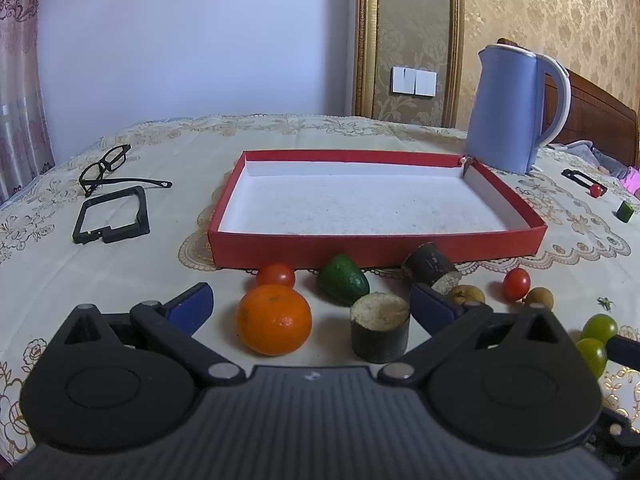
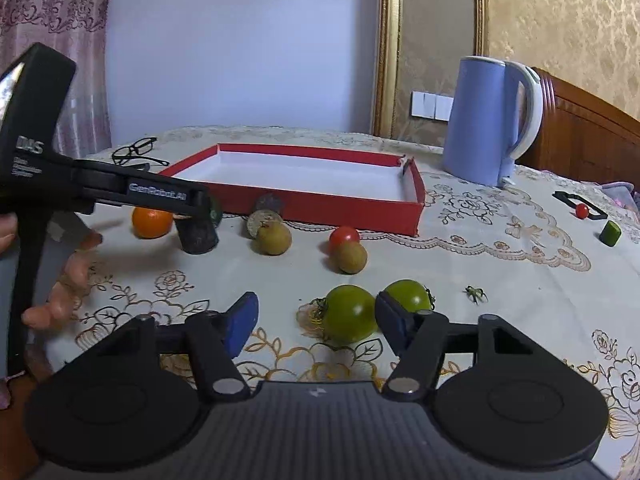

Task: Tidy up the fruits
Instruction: 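Grasp a green tomato with the right tool and lift it, then lower the green tomato into the red tray and open the right tool, then close the left tool around the orange beside the tray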

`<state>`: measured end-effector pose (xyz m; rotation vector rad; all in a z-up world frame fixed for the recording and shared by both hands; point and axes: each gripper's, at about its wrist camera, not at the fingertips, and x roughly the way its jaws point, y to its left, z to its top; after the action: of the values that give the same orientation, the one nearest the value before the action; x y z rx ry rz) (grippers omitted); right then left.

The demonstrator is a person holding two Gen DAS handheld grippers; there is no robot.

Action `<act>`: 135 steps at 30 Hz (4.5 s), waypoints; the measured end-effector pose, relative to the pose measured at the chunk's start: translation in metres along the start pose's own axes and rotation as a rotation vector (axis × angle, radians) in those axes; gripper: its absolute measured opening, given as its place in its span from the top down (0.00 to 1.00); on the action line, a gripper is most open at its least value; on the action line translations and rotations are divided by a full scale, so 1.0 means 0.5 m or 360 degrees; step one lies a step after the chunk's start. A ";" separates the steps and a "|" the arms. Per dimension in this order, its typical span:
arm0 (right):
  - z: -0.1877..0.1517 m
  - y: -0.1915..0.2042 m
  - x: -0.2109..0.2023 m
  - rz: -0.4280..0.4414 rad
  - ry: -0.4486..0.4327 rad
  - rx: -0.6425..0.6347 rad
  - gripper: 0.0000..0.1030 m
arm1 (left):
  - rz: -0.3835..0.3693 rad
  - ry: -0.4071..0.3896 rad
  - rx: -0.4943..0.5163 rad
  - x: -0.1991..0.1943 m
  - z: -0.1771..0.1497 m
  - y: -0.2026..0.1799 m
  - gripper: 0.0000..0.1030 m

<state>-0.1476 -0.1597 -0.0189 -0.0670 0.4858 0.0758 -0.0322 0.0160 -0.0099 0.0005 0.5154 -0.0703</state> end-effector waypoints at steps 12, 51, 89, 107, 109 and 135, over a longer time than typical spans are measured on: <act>0.010 -0.002 0.013 -0.0062 0.0041 0.0000 0.38 | -0.0052 0.0001 0.0003 -0.011 -0.002 -0.004 0.00; 0.019 0.016 0.044 -0.0129 0.0088 -0.0065 0.38 | -0.0064 0.0011 -0.0072 -0.023 -0.003 0.019 0.00; 0.234 -0.107 0.354 -0.0185 0.0059 -0.0065 0.68 | -0.0196 0.0006 -0.0115 0.042 -0.015 0.055 0.00; 0.217 -0.178 0.305 -0.0122 -0.0102 0.0169 0.21 | -0.0158 -0.0013 -0.0188 0.019 -0.024 0.081 0.00; 0.213 -0.201 0.277 -0.0157 -0.0181 0.0247 0.20 | -0.0104 -0.0025 -0.0162 0.009 -0.028 0.086 0.00; 0.128 -0.346 0.254 -0.1038 0.0135 0.0417 0.07 | -0.0005 0.0122 -0.0085 0.041 -0.010 0.083 0.00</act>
<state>0.0093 -0.3196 -0.0136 0.0307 0.5354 -0.6312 -0.0142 0.0561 -0.0249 -0.0498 0.5939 -0.0600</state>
